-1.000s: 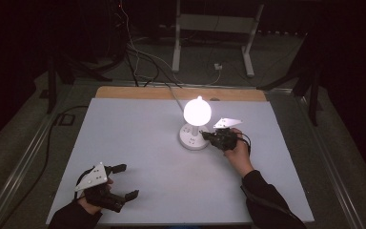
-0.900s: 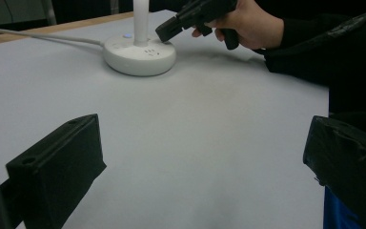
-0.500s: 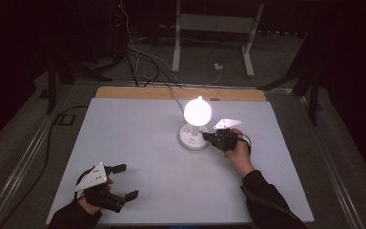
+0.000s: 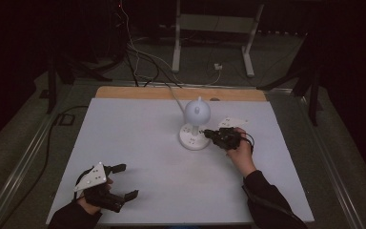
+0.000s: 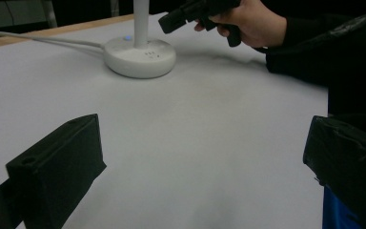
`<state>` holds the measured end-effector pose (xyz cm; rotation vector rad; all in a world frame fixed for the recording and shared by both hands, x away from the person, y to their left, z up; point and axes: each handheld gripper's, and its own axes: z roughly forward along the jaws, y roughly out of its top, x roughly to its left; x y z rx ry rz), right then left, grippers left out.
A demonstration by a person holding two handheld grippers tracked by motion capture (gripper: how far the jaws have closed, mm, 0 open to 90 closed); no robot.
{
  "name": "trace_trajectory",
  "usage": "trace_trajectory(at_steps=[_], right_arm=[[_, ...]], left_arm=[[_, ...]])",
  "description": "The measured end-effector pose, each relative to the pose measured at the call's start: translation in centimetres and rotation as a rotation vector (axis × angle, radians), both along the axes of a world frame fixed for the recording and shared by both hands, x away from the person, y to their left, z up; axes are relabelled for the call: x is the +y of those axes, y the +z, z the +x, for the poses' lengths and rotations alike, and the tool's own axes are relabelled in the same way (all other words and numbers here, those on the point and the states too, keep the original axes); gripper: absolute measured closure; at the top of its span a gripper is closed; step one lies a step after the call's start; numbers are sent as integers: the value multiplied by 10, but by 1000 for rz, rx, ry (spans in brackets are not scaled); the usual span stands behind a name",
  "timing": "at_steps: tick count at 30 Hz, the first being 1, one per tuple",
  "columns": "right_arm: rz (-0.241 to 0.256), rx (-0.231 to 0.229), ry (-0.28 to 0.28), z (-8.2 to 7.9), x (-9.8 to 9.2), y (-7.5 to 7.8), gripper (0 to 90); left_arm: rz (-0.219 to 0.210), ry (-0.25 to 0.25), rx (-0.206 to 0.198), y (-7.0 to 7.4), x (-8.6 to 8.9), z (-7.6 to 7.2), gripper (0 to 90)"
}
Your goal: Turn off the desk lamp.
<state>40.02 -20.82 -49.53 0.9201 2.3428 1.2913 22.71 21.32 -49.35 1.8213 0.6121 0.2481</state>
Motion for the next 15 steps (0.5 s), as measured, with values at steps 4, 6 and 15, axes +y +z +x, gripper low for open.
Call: trace_trajectory(at_steps=[4,6,15], right_arm=[[30,16,4,-3,-4,4,661],[45,25,14,-5,-5,7,552],[70,63,44,-11,-8,11,126]], left_arm=[[2,2,0,0,1,0,4],[-3,1,-4,0,1,0,4],[0,-3,-1,0,0,0,4]])
